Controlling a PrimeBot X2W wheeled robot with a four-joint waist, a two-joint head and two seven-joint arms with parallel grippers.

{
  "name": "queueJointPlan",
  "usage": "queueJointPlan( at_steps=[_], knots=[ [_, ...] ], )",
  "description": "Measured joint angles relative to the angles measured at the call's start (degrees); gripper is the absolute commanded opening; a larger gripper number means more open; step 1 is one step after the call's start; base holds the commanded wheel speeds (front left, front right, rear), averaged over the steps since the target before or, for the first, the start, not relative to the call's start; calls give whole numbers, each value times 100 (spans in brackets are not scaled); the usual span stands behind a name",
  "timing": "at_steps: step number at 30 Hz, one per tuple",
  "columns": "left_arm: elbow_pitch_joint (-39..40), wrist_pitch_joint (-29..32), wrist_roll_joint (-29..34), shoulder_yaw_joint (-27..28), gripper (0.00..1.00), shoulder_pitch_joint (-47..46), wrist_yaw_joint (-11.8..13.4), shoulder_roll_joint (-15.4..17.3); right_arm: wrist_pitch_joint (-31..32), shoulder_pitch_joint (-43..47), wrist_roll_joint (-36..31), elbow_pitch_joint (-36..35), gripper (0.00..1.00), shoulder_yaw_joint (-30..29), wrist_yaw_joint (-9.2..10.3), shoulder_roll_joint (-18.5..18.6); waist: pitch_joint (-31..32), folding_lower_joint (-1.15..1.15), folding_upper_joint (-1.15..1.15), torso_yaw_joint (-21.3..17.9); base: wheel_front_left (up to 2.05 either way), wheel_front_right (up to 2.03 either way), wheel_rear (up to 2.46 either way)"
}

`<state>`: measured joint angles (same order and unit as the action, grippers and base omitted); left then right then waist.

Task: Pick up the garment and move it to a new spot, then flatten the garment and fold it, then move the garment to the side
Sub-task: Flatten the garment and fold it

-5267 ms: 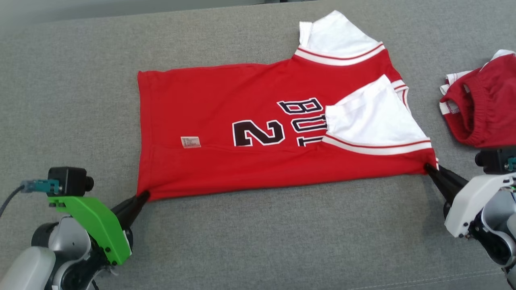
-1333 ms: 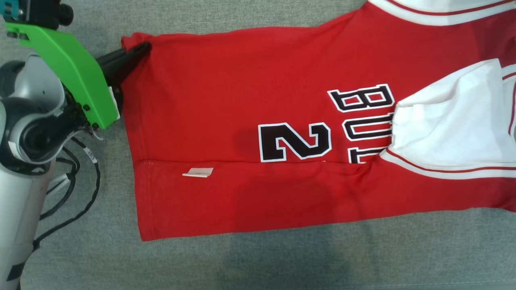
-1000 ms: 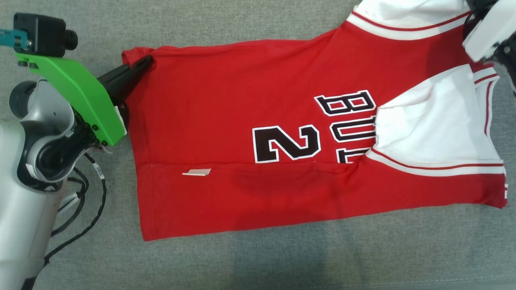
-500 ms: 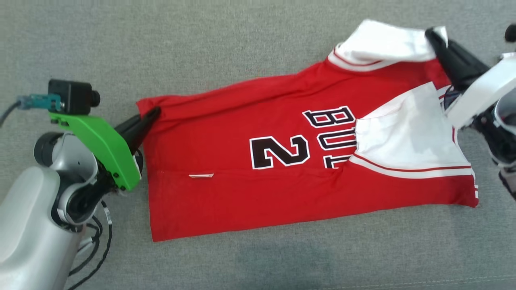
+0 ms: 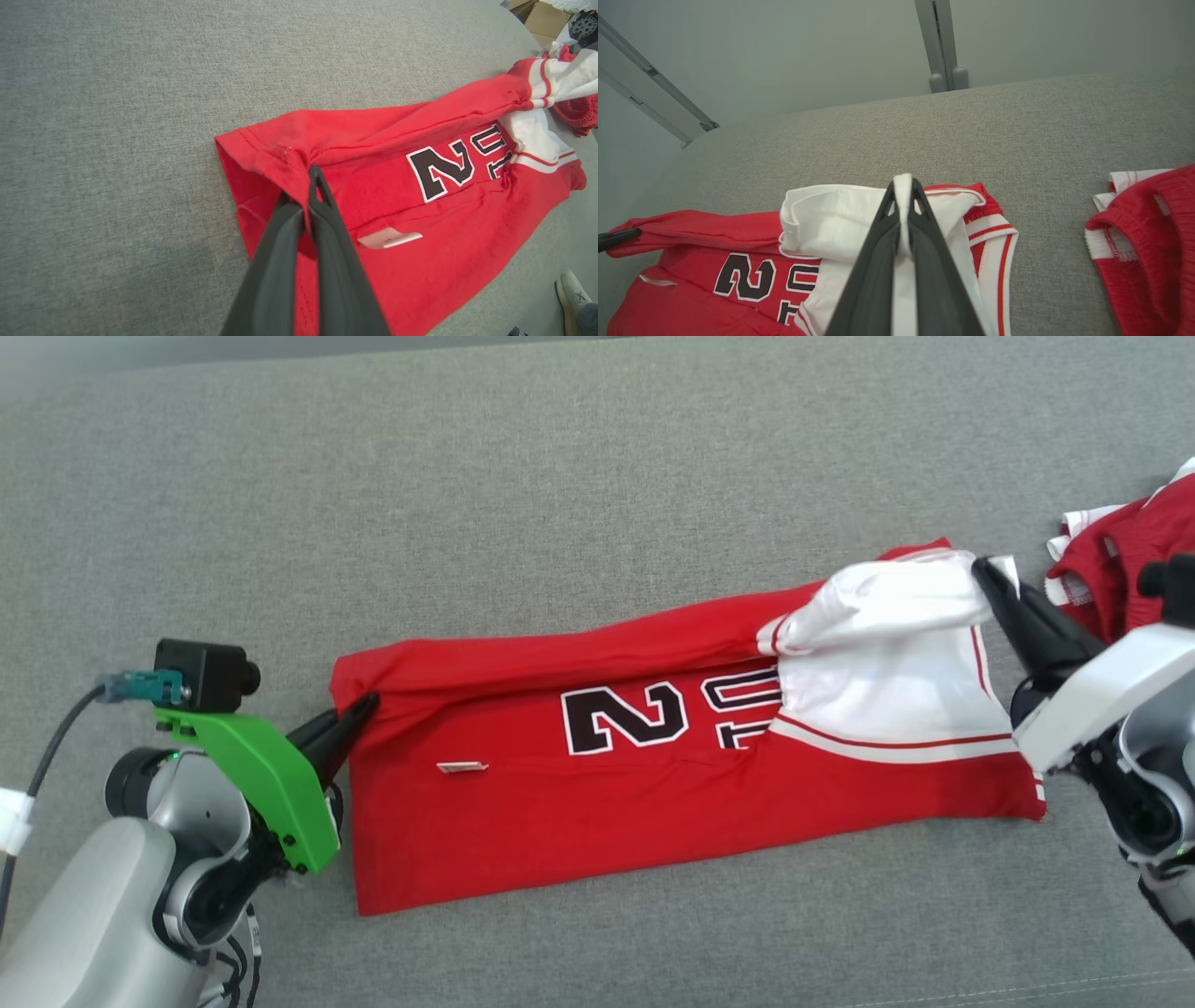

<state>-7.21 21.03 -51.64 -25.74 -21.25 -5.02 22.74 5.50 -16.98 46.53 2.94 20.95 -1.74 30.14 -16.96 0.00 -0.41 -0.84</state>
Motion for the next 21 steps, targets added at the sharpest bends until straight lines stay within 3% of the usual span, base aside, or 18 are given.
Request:
queueJointPlan(
  at_steps=[15,17,18,19,20,21],
  knots=[
    [26,-152,-55,18,0,548,36,8,-101,1432,66,-569,0,248,394,-109,316,0,0,-162,0,0,0],
    [49,-172,-54,27,2,597,100,11,-125,1428,-126,-637,38,335,396,-82,302,0,0,-167,0,0,0],
    [57,-192,-54,31,35,608,145,8,-126,1425,-210,-659,89,371,413,-44,288,0,0,-171,0,0,0],
    [58,-190,-54,24,48,608,159,5,-126,1425,-290,-662,100,399,437,23,271,0,0,-173,0,0,0],
    [65,-165,-34,-14,100,608,159,12,-125,1425,-355,-660,100,401,445,85,255,0,0,-172,0,0,0],
    [65,-114,35,-66,100,608,175,20,-125,1425,-408,-658,100,400,468,147,243,0,0,-165,0,0,0]
  ],
)
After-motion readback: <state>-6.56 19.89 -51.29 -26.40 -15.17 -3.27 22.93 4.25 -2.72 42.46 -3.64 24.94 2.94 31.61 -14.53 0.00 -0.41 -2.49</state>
